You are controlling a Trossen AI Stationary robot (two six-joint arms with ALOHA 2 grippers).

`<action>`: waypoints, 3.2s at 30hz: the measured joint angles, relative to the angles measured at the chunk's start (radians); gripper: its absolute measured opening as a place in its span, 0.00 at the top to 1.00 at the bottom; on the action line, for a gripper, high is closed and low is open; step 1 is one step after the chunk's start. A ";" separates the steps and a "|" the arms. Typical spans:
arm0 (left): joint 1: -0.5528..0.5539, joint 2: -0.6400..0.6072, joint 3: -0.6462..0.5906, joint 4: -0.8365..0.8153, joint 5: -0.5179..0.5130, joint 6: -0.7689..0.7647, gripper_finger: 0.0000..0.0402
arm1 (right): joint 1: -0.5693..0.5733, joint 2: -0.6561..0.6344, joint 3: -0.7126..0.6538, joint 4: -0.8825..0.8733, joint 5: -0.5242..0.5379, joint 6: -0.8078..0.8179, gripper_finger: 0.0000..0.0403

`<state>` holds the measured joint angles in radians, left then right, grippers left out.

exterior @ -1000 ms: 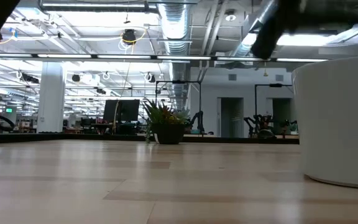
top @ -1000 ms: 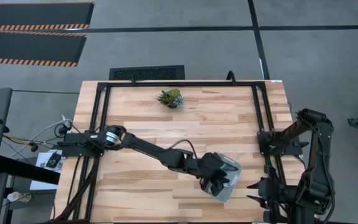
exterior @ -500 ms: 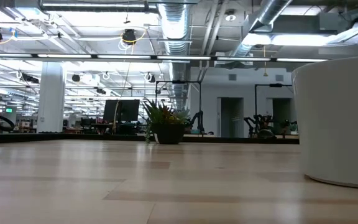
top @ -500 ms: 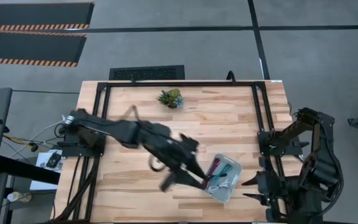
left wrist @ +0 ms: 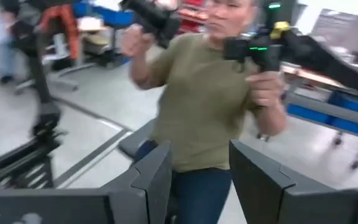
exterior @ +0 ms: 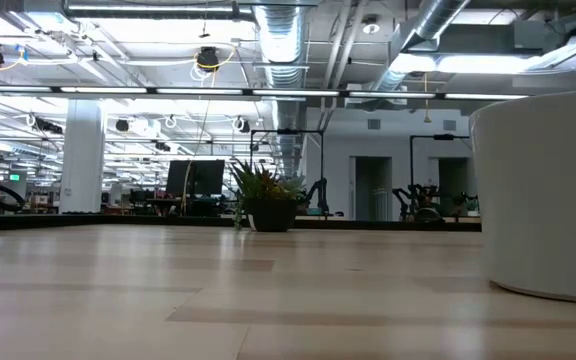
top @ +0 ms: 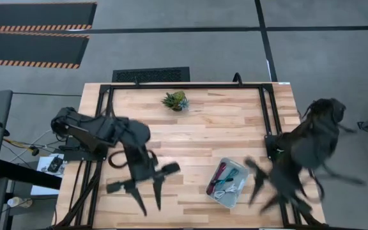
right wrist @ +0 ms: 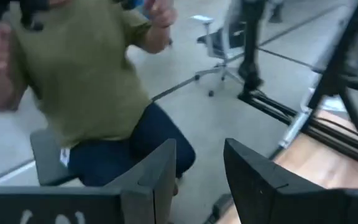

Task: Pick and place USB-C Cables
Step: Return to Home Position

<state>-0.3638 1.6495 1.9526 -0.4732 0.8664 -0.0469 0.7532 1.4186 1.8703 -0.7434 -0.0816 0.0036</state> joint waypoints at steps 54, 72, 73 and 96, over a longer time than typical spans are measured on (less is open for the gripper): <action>-0.164 -1.617 -1.942 0.802 -1.609 -0.558 0.64 | -0.278 -1.414 -1.619 0.814 0.235 0.358 0.60; -0.278 -1.600 -1.943 0.606 -1.195 -0.264 0.64 | -0.277 -1.415 -1.863 0.927 0.131 0.199 0.60; -0.279 -1.600 -1.943 0.605 -1.154 -0.251 0.64 | -0.279 -1.415 -1.863 0.905 0.133 0.191 0.60; -0.279 -1.565 -1.944 0.524 -1.002 -0.249 0.64 | -0.431 -1.395 -1.864 0.766 0.128 -0.144 0.60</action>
<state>-0.6430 0.0845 0.0082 0.0505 -0.1354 -0.2960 0.3223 0.0237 0.0063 0.0223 0.0467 -0.1406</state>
